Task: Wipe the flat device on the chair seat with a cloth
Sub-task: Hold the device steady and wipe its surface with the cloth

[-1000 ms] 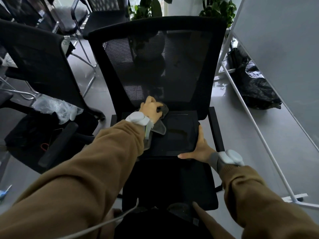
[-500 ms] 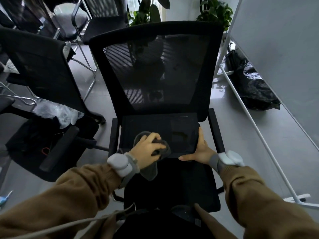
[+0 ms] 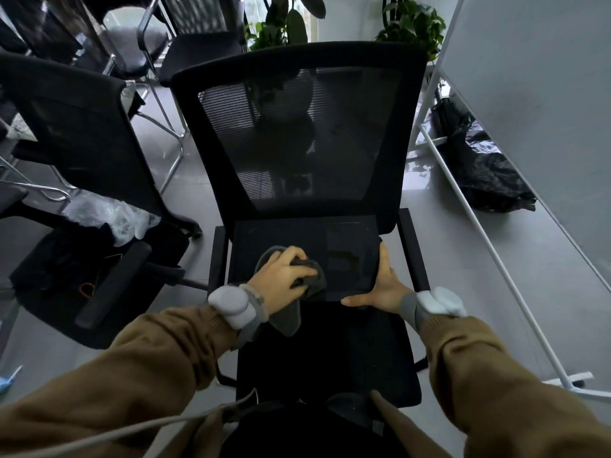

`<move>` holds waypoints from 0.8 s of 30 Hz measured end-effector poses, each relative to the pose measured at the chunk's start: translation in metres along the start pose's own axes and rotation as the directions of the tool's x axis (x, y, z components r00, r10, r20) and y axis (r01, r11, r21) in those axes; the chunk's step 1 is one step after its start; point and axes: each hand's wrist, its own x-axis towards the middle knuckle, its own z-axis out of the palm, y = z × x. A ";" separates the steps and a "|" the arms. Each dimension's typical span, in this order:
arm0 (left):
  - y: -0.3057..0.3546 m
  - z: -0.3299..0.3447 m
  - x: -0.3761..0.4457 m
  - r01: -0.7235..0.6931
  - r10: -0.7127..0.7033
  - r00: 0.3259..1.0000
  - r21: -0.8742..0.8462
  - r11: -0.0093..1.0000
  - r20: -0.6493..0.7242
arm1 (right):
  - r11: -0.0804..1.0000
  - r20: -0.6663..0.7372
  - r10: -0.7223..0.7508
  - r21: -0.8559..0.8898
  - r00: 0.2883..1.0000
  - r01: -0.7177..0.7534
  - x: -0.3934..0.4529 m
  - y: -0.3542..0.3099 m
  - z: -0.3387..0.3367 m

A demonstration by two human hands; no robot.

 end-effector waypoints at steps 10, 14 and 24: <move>-0.002 -0.027 0.087 0.227 -0.216 0.965 0.059 0.972 -0.151 | 0.999 -0.010 0.035 -0.016 0.999 -0.036 0.005 0.002 0.000; 0.002 -0.032 0.107 0.312 -0.297 0.937 0.059 0.948 -0.184 | 0.999 -0.014 0.048 -0.024 0.999 -0.048 0.005 0.004 0.000; 0.004 -0.025 0.092 0.310 -0.294 0.939 0.067 0.948 -0.180 | 0.999 -0.009 0.047 -0.026 0.999 -0.048 0.003 0.005 0.002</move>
